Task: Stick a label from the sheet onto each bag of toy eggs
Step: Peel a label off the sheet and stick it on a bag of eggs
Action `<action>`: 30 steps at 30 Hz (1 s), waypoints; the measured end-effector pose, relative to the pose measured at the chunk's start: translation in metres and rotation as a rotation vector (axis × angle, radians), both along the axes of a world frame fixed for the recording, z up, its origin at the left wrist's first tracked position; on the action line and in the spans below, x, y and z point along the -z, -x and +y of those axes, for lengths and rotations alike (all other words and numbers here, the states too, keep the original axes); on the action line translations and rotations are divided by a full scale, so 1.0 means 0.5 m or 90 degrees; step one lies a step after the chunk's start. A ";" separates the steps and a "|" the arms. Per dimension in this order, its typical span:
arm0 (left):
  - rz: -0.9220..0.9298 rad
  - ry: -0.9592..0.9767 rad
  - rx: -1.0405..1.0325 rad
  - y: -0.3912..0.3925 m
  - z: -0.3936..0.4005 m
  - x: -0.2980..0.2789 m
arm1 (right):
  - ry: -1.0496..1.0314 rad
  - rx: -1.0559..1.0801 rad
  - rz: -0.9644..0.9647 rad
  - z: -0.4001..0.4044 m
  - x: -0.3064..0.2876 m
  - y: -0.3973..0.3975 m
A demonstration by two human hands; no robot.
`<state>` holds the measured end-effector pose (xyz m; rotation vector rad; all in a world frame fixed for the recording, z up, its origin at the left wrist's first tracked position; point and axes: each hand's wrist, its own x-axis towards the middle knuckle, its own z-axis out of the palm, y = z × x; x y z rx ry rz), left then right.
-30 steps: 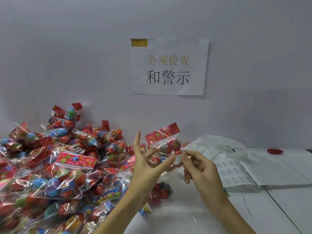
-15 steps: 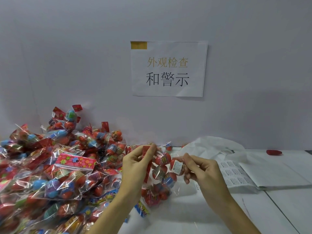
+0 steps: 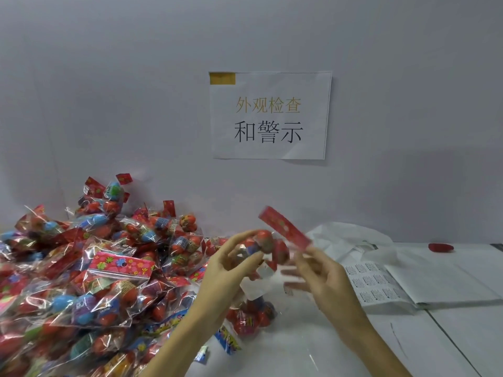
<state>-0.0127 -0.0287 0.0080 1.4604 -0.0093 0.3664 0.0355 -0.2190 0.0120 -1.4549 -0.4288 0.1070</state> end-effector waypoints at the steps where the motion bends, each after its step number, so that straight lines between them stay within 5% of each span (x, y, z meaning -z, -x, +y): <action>1: 0.000 -0.060 0.020 0.001 0.008 -0.001 | -0.011 0.030 -0.013 -0.006 -0.005 -0.004; 6: 0.000 -0.226 0.040 0.002 -0.003 -0.002 | -0.011 0.038 -0.051 -0.013 -0.011 -0.003; 19: 0.012 -0.066 -0.025 0.001 -0.035 -0.002 | -0.117 0.066 0.096 -0.015 0.000 -0.018; 30: 0.018 -0.001 -0.132 0.000 -0.048 0.011 | -0.011 -0.087 0.028 -0.017 -0.003 -0.010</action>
